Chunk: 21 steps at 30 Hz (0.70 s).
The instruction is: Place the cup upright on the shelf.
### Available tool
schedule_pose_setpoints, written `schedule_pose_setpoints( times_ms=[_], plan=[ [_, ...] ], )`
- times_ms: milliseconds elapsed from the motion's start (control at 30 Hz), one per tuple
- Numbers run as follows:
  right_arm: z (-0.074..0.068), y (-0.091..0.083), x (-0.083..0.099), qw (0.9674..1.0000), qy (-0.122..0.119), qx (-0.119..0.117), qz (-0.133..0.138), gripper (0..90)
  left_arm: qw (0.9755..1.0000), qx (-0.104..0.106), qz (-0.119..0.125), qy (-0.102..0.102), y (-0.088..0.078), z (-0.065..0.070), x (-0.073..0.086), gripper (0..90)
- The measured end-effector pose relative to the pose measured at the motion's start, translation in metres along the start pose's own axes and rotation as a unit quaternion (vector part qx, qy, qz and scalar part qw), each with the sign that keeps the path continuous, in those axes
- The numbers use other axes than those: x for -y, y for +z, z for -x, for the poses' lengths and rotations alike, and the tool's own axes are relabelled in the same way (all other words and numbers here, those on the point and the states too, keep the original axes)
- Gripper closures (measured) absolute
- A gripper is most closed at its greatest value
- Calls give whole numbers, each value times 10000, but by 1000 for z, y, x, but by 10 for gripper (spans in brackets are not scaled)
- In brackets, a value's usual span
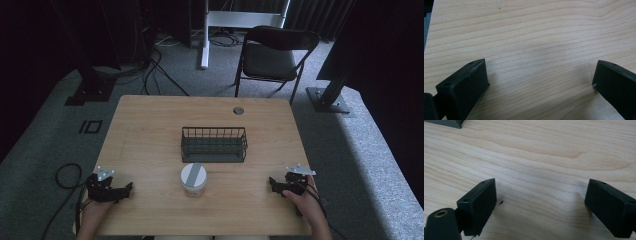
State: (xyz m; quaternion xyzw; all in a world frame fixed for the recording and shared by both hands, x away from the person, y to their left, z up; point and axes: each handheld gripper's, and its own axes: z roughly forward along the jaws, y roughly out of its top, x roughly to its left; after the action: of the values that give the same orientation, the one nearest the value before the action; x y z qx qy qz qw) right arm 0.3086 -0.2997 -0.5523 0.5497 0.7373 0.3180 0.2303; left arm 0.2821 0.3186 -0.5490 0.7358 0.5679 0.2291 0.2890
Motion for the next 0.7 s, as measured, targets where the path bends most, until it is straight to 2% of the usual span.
schedule_pose_setpoints(
  times_ms=[700],
  plan=[
    [0,0,0,10000,-35,-22,3,102,10000,1,0,0,0,0,0,2]
  ],
)
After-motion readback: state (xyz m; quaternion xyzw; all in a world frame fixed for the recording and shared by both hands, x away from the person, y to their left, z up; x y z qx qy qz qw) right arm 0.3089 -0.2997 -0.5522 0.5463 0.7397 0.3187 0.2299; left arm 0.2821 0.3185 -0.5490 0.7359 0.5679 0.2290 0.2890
